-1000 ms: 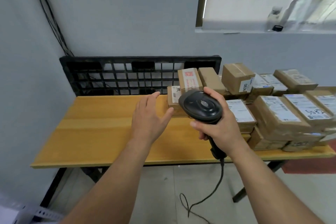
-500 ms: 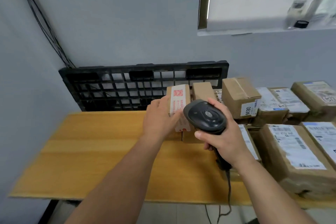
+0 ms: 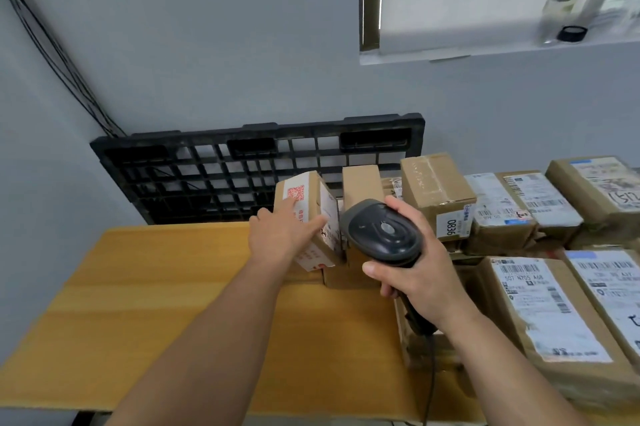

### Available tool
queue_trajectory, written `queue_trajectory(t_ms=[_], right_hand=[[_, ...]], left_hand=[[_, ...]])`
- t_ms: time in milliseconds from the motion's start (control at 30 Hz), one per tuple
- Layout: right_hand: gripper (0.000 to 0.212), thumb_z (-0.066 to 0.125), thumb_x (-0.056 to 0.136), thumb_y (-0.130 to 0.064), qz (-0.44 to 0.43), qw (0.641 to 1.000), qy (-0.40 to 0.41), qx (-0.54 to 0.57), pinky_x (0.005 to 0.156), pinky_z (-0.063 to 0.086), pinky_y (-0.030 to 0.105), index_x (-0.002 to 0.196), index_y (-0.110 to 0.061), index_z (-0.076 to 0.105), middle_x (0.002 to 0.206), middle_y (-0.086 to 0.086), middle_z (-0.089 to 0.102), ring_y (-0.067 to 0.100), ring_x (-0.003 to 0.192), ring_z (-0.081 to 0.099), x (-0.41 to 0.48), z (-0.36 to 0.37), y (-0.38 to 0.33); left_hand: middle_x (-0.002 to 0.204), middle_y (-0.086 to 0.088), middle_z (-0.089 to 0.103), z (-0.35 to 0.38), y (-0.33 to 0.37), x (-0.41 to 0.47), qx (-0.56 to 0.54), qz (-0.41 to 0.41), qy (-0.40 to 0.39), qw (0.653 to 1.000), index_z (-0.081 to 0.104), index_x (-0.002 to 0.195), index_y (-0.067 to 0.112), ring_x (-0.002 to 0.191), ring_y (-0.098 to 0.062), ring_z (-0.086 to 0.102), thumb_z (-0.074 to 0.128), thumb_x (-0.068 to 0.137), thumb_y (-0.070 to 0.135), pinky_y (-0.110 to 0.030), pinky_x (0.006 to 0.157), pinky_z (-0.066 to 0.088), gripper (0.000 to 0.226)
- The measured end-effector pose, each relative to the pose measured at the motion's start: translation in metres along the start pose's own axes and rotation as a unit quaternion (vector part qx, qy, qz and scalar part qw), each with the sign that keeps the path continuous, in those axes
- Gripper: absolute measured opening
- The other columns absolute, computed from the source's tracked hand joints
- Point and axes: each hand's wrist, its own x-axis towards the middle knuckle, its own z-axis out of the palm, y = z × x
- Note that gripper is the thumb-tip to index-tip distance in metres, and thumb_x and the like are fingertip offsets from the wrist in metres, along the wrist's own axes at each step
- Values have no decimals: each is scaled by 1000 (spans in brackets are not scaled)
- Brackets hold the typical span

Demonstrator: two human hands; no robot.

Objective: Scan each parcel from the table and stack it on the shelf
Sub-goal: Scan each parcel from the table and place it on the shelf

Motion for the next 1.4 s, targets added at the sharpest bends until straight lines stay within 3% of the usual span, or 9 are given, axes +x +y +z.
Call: queue_trajectory(t_ms=[100, 267, 367, 467, 567, 733, 867, 1133, 1400], right_hand=[[86, 81, 73, -2, -4, 1000, -5, -2, 50, 54, 24, 130, -51, 40, 123, -11, 53, 12, 59, 66, 1, 6, 0], [85, 81, 73, -2, -16, 1000, -27, 1, 49, 54, 26, 129, -51, 42, 124, -6, 54, 20, 56, 65, -3, 26, -3], [84, 82, 72, -2, -13, 999, -42, 29, 49, 52, 29, 128, -53, 45, 117, 5, 61, 29, 51, 63, -7, 41, -7], [86, 82, 67, -10, -5, 996, -56, 65, 47, 50, 34, 136, -45, 44, 100, 10, 67, 33, 50, 60, -14, 59, -17], [89, 78, 64, -10, 1, 992, -83, 97, 46, 49, 34, 139, -40, 41, 91, 8, 69, 33, 49, 59, -25, 84, -33], [90, 83, 60, -19, -6, 981, -148, 127, 47, 50, 35, 136, -45, 43, 98, 7, 71, 32, 51, 59, -51, 139, -58], [91, 84, 56, -23, -2, 974, -180, 141, 48, 49, 36, 134, -49, 45, 86, 4, 71, 33, 50, 58, -76, 183, -68], [91, 82, 62, -13, 10, 973, -197, 122, 48, 48, 35, 138, -43, 41, 77, 3, 71, 30, 47, 57, -119, 253, -75], [91, 85, 55, -24, 34, 974, -195, 111, 50, 50, 37, 134, -48, 46, 89, 9, 72, 31, 48, 59, -142, 284, -78]], left_hand=[[133, -11, 48, -11, -17, 3, -112, -25, -62, 991, 13, 151, 39, 119, -32, 47, 61, 81, 56, -42, 99, 44, 86], [113, -1, 58, -19, -55, -23, -362, -64, -157, 916, 13, 148, 40, 97, -24, 61, 74, 78, 7, -39, 69, 54, 98], [119, -1, 58, -14, -88, -39, -432, -51, -120, 893, 3, 150, 43, 97, -21, 62, 75, 76, 1, -31, 61, 52, 112], [119, -3, 58, -22, -127, -52, -472, -33, -43, 880, 5, 149, 46, 96, -17, 61, 79, 72, 2, -35, 68, 56, 116], [122, -1, 54, -41, -167, -65, -473, -3, 30, 881, 8, 150, 45, 107, -20, 57, 82, 69, 3, -37, 77, 57, 118], [120, 12, 49, -74, -227, -94, -435, 37, 111, 893, 11, 151, 41, 118, -19, 50, 85, 67, 7, -48, 96, 50, 116], [137, 4, 46, -87, -272, -115, -405, 49, 151, 900, 13, 150, 42, 122, -19, 47, 86, 65, 15, -43, 96, 48, 115], [135, 4, 46, -102, -344, -153, -402, 48, 177, 897, 12, 151, 40, 123, -19, 46, 84, 69, 17, -44, 97, 44, 111], [143, 0, 42, -108, -381, -172, -425, 32, 180, 887, 11, 151, 41, 128, -21, 45, 84, 71, 20, -40, 94, 45, 110]])
